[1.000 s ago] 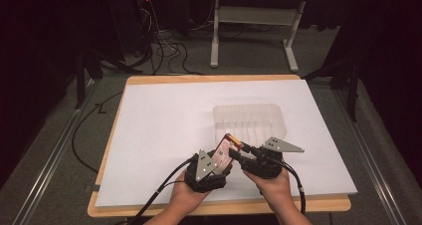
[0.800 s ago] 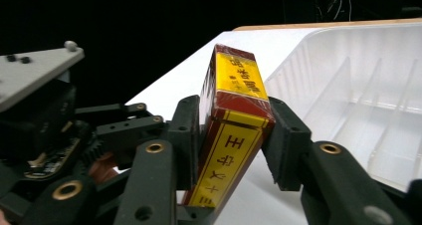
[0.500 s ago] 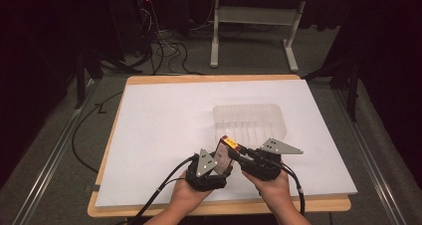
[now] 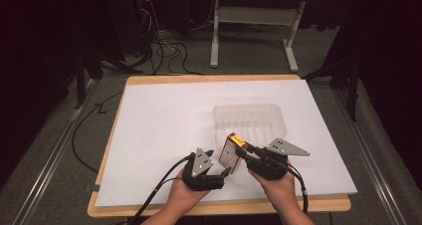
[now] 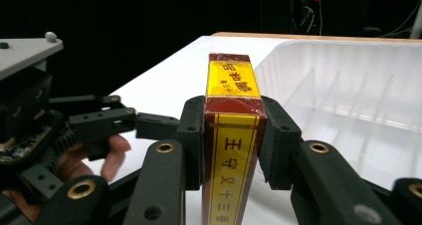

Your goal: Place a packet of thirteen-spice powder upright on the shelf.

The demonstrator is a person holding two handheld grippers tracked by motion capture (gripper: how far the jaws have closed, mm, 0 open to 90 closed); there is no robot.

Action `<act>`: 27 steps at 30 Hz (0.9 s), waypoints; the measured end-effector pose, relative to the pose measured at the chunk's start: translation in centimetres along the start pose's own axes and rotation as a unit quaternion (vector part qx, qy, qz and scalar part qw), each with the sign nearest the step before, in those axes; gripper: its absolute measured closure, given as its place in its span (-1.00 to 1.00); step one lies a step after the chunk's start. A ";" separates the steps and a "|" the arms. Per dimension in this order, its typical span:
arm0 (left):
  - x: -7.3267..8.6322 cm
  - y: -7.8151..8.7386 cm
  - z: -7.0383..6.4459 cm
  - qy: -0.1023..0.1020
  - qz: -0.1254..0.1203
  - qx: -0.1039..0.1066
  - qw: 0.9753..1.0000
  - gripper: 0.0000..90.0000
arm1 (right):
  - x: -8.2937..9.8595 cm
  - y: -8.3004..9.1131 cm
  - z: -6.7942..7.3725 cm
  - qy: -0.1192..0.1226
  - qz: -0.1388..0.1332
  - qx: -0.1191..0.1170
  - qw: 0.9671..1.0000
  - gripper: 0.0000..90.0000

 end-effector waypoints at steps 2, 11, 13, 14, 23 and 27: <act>0.0 0.2 0.3 0.003 0.000 -0.001 1.000 -0.46 | 0.0 0.2 -0.3 0.001 -0.003 0.004 1.000 0.52; 0.1 1.1 2.2 0.013 -0.005 -0.016 1.000 -0.44 | -0.3 1.5 -1.8 0.003 -0.013 0.028 1.000 0.52; 0.1 1.4 2.7 0.015 -0.006 -0.021 1.000 -0.43 | -0.3 1.7 -2.1 0.003 -0.014 0.033 0.999 0.52; 0.1 1.5 3.0 0.016 -0.007 -0.024 1.000 -0.43 | -0.4 1.8 -2.2 0.001 -0.015 0.035 0.999 0.52; 0.0 2.7 5.2 0.029 -0.014 -0.050 0.998 -0.42 | -0.5 2.8 -3.7 0.000 -0.022 0.058 0.998 0.52; 0.0 3.2 5.9 0.032 -0.014 -0.058 0.998 -0.44 | -0.6 3.4 -4.3 0.003 -0.025 0.069 0.997 0.52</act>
Point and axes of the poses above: each handheld gripper's, and its own axes: y roughly backward along the jaws, x roughly out of its underside, z roughly to its left, the point moved 8 cm from there along -y, roughly forward along the jaws, and after that the axes turned 2 degrees about -y, right-handed, at the moved point
